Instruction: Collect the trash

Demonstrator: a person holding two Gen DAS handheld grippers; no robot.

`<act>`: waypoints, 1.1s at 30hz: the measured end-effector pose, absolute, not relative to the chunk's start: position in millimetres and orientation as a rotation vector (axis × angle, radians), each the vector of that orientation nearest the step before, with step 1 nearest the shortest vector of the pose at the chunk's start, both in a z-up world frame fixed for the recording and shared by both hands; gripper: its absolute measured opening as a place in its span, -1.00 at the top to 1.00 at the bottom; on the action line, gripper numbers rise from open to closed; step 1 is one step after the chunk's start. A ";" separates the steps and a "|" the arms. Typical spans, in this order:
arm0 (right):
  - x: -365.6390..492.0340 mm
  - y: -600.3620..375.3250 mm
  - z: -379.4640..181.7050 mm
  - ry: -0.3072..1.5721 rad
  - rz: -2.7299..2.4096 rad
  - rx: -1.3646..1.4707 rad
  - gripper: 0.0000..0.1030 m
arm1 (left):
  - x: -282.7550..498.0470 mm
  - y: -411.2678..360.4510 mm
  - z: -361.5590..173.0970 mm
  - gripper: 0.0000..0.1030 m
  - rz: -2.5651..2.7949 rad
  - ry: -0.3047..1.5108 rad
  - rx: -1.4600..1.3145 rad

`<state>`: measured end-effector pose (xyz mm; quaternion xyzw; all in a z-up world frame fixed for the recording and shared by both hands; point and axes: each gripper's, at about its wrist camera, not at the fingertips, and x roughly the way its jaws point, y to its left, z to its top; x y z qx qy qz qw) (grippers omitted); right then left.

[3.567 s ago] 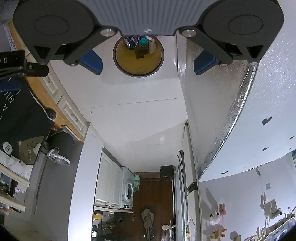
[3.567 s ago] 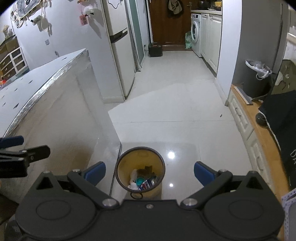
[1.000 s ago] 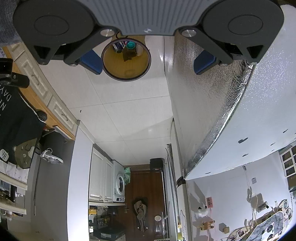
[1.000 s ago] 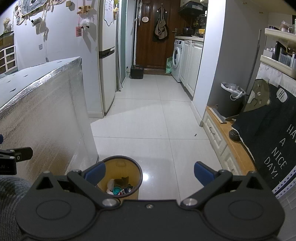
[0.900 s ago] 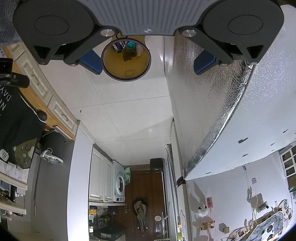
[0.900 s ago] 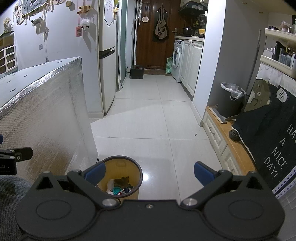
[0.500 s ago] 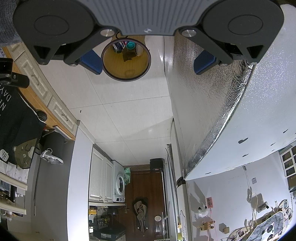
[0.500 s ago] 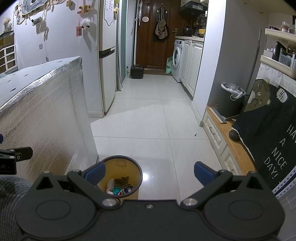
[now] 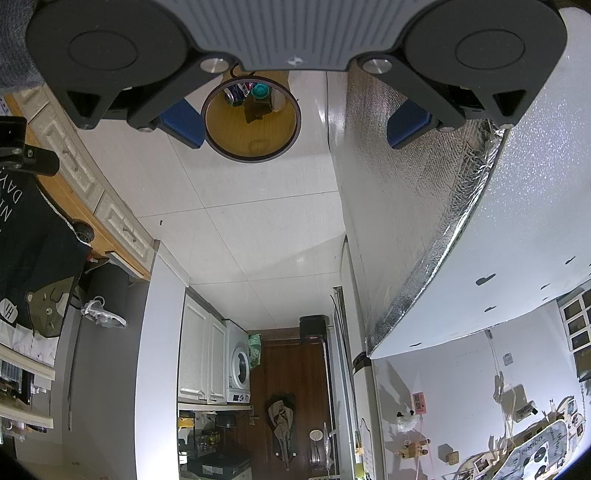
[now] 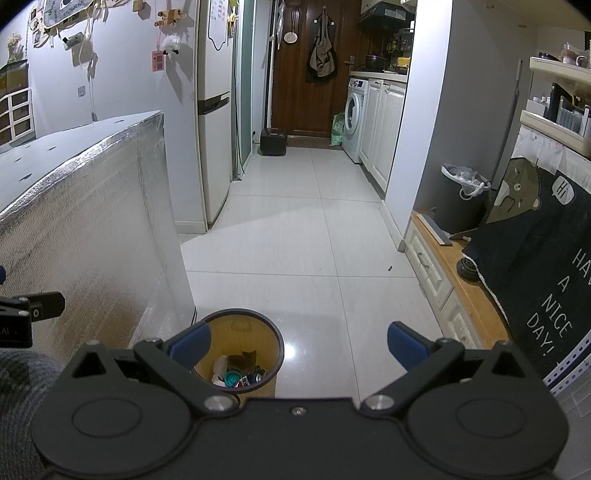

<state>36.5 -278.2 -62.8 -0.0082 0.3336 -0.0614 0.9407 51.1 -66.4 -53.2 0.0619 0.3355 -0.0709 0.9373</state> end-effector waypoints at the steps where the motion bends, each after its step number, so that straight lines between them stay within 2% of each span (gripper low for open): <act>1: 36.6 -278.2 -62.9 0.681 -0.125 -0.017 -1.00 | 51.1 -66.4 -53.2 -1.00 -0.145 0.685 0.126; 33: 37.1 -277.3 -62.5 0.682 -0.125 -0.016 -1.00 | 51.9 -64.6 -53.9 -1.00 -0.143 0.684 0.130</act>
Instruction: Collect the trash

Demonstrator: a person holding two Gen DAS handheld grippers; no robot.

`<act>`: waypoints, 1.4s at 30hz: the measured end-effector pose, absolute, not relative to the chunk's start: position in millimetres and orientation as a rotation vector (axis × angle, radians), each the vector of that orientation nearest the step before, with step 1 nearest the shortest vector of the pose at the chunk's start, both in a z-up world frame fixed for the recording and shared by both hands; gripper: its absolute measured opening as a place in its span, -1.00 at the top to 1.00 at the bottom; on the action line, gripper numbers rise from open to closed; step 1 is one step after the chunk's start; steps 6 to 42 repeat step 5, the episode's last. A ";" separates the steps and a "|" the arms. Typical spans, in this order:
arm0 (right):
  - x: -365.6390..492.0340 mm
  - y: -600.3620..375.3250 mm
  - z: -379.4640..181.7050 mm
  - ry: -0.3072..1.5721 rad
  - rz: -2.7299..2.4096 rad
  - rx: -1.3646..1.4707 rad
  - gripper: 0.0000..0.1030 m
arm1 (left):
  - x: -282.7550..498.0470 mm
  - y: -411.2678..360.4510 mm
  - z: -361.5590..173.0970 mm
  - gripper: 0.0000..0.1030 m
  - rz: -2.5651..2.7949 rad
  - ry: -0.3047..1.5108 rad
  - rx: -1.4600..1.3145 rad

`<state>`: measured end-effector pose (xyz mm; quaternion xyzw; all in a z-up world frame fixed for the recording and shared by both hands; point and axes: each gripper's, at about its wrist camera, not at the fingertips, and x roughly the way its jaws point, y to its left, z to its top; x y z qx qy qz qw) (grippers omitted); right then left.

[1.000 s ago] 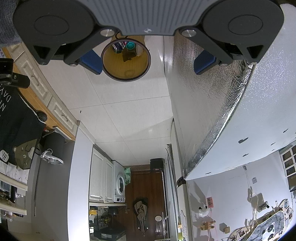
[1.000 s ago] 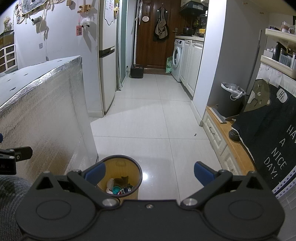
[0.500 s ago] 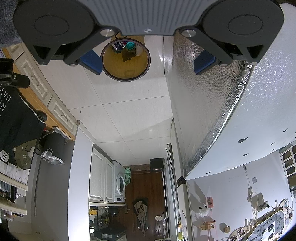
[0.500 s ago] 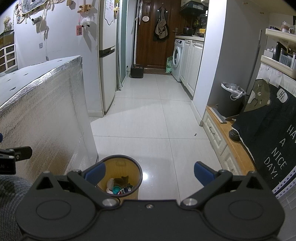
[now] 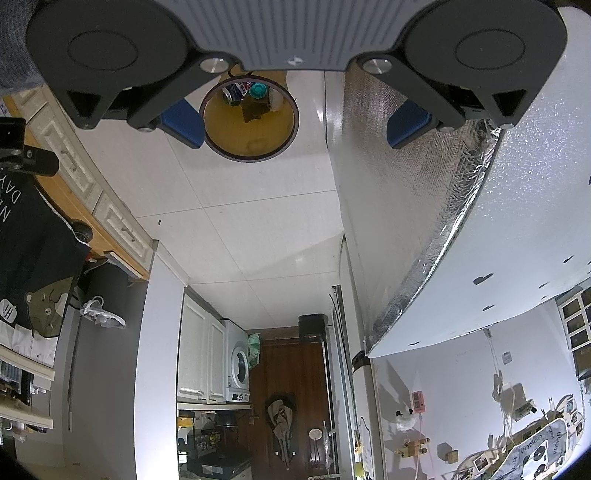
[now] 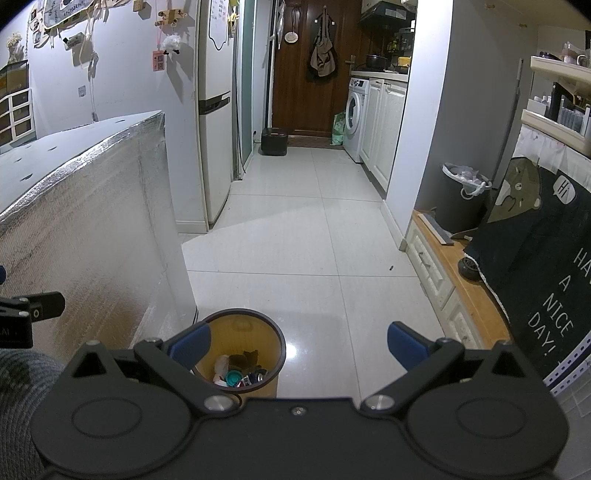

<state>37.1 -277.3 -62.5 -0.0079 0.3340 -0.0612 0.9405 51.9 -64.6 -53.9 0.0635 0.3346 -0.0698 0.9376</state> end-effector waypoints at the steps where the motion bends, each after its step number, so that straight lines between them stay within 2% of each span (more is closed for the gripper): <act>1: 37.0 -277.7 -62.5 0.681 -0.125 -0.017 -1.00 | 51.9 -64.5 -54.0 -1.00 -0.143 0.684 0.129; 42: 37.0 -277.8 -62.6 0.681 -0.124 -0.015 -1.00 | 52.1 -62.2 -54.2 -1.00 -0.142 0.684 0.130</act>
